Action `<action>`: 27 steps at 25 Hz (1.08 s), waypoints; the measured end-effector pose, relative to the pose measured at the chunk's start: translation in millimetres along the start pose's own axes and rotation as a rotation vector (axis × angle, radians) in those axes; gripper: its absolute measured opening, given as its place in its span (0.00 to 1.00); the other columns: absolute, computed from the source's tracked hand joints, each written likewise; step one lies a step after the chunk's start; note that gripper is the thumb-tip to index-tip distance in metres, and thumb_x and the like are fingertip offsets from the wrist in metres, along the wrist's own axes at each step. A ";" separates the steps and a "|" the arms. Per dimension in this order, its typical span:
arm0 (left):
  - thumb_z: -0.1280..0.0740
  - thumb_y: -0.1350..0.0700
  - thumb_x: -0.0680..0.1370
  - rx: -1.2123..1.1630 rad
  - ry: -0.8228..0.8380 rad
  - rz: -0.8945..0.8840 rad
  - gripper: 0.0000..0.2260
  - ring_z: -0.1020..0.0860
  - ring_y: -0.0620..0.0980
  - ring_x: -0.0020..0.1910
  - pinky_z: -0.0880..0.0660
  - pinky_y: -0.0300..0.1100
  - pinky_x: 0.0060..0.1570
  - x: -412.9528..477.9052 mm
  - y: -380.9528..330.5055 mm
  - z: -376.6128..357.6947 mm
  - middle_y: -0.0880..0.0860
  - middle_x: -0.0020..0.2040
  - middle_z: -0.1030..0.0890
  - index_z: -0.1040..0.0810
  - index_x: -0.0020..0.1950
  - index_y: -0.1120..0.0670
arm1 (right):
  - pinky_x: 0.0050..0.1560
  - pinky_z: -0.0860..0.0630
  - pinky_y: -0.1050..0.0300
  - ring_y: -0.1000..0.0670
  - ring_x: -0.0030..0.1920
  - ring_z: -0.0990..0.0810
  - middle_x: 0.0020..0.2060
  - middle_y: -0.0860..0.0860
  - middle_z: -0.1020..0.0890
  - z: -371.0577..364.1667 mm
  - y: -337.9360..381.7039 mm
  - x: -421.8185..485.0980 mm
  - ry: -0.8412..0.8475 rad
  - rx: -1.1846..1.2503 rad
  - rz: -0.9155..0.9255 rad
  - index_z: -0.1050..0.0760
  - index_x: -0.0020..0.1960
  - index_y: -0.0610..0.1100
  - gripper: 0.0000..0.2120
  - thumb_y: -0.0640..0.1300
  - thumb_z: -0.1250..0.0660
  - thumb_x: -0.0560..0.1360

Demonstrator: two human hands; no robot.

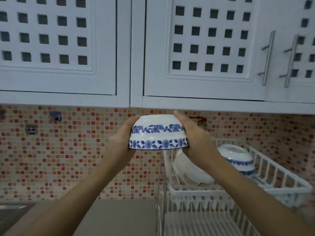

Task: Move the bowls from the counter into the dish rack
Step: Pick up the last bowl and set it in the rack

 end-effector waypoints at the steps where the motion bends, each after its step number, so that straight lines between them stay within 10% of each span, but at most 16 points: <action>1: 0.32 0.62 0.74 -0.002 0.018 0.007 0.25 0.22 0.49 0.46 0.27 0.33 0.45 8.5 -16.8 -14.6 0.51 0.53 0.20 0.34 0.70 0.54 | 0.49 0.21 0.39 0.35 0.54 0.21 0.68 0.41 0.28 15.7 -17.1 -4.7 0.004 -0.016 -0.001 0.43 0.75 0.43 0.37 0.34 0.31 0.71; 5: 0.27 0.52 0.70 -0.039 0.390 -0.101 0.41 0.24 0.51 0.59 0.25 0.52 0.60 40.6 -68.7 -77.3 0.52 0.69 0.29 0.49 0.75 0.44 | 0.44 0.19 0.42 0.34 0.47 0.18 0.68 0.39 0.28 66.5 -86.1 -29.7 0.018 -0.106 0.027 0.42 0.74 0.39 0.36 0.33 0.30 0.70; 9: 0.24 0.43 0.65 -0.218 0.803 -0.094 0.49 0.33 0.46 0.68 0.30 0.46 0.67 49.6 -106.9 -141.4 0.41 0.72 0.42 0.57 0.73 0.35 | 0.31 0.19 0.45 0.35 0.34 0.18 0.66 0.36 0.27 92.5 -161.8 -66.7 0.040 -0.167 0.041 0.44 0.73 0.40 0.36 0.34 0.32 0.69; 15: 0.24 0.44 0.65 -0.196 0.685 -0.072 0.37 0.28 0.46 0.60 0.23 0.42 0.57 49.1 -145.9 -208.8 0.45 0.63 0.33 0.43 0.67 0.41 | 0.59 0.25 0.35 0.35 0.63 0.25 0.71 0.38 0.35 102.1 -236.7 -94.3 0.076 -0.070 -0.004 0.45 0.74 0.44 0.36 0.41 0.31 0.71; 20: 0.24 0.42 0.63 -0.094 0.676 -0.066 0.41 0.34 0.46 0.64 0.27 0.47 0.63 36.5 -145.9 -238.2 0.44 0.68 0.39 0.43 0.69 0.45 | 0.76 0.46 0.52 0.58 0.76 0.54 0.76 0.62 0.61 110.8 -268.2 -111.3 0.581 0.171 -0.122 0.67 0.72 0.64 0.52 0.71 0.34 0.64; 27: 0.22 0.43 0.62 0.101 0.757 -0.105 0.41 0.51 0.50 0.77 0.44 0.38 0.70 16.3 -155.4 -273.1 0.48 0.77 0.61 0.42 0.67 0.48 | 0.74 0.37 0.49 0.59 0.74 0.43 0.73 0.66 0.46 97.9 -285.1 -127.1 0.563 0.435 -0.307 0.53 0.74 0.63 0.55 0.62 0.22 0.57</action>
Point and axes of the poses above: each hand's wrist, its own x-axis towards the middle knuckle, its own z-axis out of the back of the hand, y = z × x, the point moved 2 cm from there along x, towards the middle knuckle
